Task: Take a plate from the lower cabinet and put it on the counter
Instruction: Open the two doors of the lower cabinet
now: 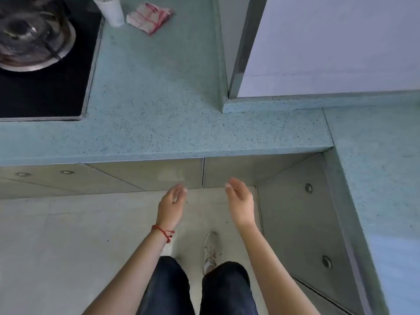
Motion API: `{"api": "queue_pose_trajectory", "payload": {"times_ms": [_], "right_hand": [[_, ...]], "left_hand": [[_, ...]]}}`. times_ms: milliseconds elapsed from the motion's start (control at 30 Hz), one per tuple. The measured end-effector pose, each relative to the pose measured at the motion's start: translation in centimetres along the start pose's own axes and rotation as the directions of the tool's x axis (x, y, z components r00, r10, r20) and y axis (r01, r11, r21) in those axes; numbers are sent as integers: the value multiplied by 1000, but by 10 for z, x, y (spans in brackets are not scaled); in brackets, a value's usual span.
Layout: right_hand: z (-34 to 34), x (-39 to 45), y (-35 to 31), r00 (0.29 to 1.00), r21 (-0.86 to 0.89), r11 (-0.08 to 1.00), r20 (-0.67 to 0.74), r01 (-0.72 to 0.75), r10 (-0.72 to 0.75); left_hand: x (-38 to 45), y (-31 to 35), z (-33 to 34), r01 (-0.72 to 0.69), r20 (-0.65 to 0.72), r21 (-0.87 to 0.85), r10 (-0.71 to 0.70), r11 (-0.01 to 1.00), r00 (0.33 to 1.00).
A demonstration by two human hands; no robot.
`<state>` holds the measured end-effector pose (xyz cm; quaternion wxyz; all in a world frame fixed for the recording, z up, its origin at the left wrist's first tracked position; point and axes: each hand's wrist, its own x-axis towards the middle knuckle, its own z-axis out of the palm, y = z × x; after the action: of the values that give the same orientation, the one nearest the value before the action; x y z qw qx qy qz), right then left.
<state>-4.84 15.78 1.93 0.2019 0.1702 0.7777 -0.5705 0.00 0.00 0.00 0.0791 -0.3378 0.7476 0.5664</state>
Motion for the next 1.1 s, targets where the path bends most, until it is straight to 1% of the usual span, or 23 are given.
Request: {"api": "queue_pose_trajectory", "payload": {"times_ms": [67,167,200,267,433,533,700,867,933,1100], "right_hand": [[4,18,-4,997,174,982,43,-77,71],[12,38,-8,983,373,910,105,-179,151],[15,43,-8,978,424,882,124,-206,169],[21,53,-6,969,506,827,156,-246,193],[34,69,-6,959,656,699,203,-284,199],[38,75,-10,958,711,642,218,-287,187],[42,80,-19,958,731,620,238,-284,159],[43,81,-24,947,759,566,262,-321,186],[43,80,-26,948,758,570,261,-317,181],[39,67,-21,952,744,595,271,-302,143]], "left_hand": [[12,5,8,81,-37,-194,-90,978,995],[30,17,14,197,5,-475,-221,858,975],[35,20,16,221,34,-548,-243,807,969],[46,22,17,248,72,-620,-261,744,963],[66,27,21,269,156,-702,-226,659,961],[73,30,21,274,193,-746,-197,607,961],[78,35,22,284,233,-791,-163,542,959],[78,36,23,279,247,-812,-132,513,960],[77,36,24,277,241,-820,-138,500,961],[65,29,25,270,202,-805,-184,528,962]]}}
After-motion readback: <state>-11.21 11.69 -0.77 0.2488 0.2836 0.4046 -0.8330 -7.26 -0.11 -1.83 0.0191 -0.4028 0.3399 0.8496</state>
